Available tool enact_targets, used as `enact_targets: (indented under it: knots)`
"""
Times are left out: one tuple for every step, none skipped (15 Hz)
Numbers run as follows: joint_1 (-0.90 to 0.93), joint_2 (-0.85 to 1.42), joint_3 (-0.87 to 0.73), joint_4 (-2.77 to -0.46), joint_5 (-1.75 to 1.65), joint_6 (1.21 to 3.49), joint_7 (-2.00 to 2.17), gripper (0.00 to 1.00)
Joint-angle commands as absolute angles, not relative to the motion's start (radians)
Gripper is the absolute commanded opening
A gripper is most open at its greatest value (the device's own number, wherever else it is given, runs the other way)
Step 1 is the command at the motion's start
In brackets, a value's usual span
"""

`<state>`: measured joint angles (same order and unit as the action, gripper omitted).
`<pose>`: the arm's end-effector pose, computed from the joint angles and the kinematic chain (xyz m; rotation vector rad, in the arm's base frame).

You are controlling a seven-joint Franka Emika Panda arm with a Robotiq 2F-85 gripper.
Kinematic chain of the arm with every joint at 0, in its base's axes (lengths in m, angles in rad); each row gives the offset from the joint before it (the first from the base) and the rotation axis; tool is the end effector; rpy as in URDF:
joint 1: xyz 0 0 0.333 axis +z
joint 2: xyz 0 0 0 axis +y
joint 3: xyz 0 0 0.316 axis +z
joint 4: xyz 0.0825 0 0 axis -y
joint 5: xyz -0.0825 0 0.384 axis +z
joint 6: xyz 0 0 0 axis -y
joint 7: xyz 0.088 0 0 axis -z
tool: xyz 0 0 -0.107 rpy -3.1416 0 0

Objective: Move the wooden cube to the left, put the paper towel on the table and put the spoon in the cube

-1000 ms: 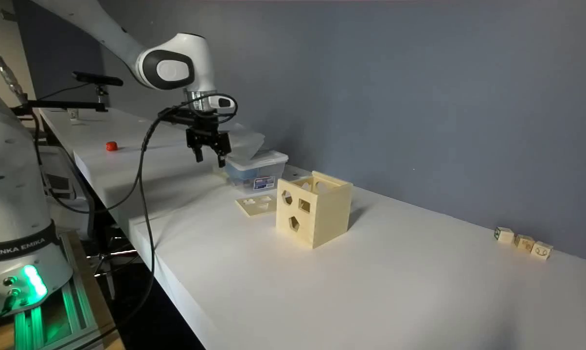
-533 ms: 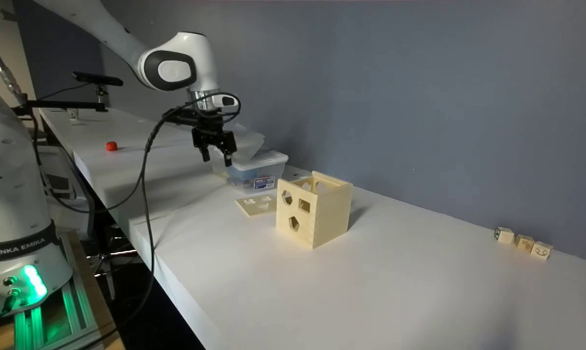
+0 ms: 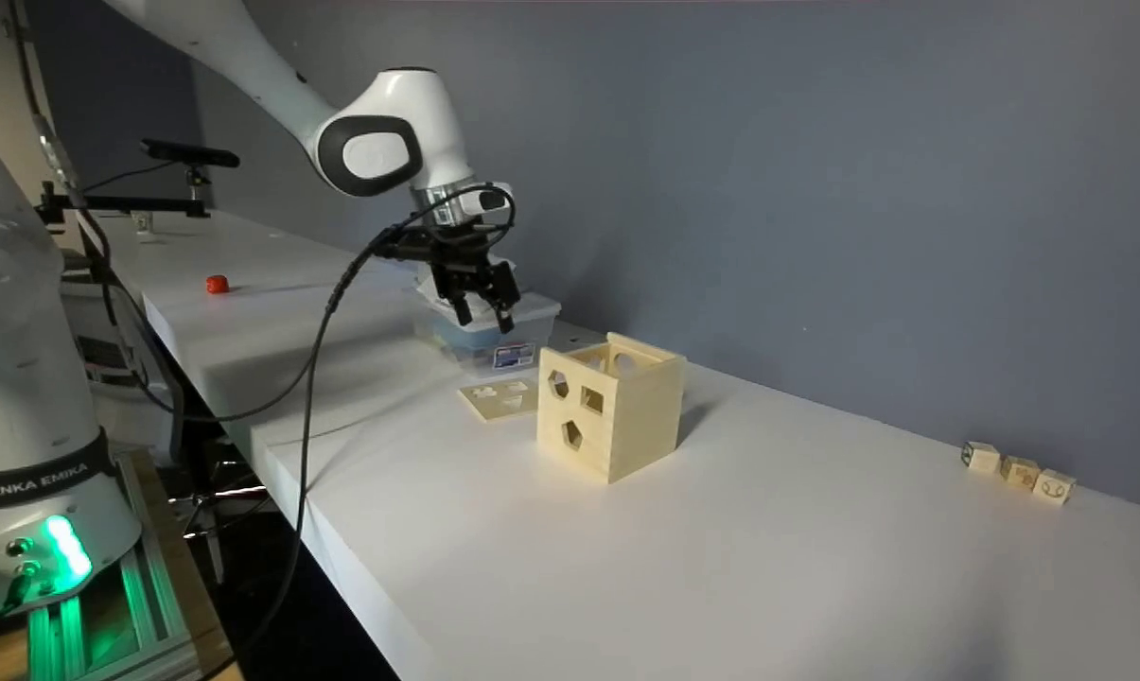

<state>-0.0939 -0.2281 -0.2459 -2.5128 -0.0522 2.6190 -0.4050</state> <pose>0.4450 -0.1566 0.3950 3.0018 0.1549 0.4764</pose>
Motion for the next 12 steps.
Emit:
enact_targets:
  knots:
    - [-0.133,-0.133,-0.253,-2.413,-0.066,2.649,-0.394,1.00]
    - [-0.140,-0.116,-0.256,-2.390,-0.055,2.651,-0.391,1.00]
    - [-0.150,-0.100,-0.257,-2.366,-0.056,2.647,-0.383,1.00]
    - [-0.155,-0.075,-0.259,-2.340,-0.045,2.644,-0.382,1.00]
    - [-0.161,-0.057,-0.260,-2.321,-0.038,2.640,-0.381,1.00]
    - [-0.165,-0.030,-0.263,-2.294,-0.024,2.637,-0.388,1.00]
    - [-0.174,-0.011,-0.262,-2.275,-0.032,2.639,-0.374,1.00]
    - [-0.180,0.011,-0.262,-2.255,-0.020,2.635,-0.377,1.00]
    - [-0.188,0.029,-0.261,-2.237,-0.021,2.631,-0.370,1.00]
    - [-0.194,0.052,-0.258,-2.219,-0.009,2.629,-0.371,1.00]
    - [-0.200,0.070,-0.255,-2.204,-0.001,2.626,-0.370,1.00]
    - [-0.206,0.087,-0.251,-2.190,0.010,2.623,-0.369,1.00]
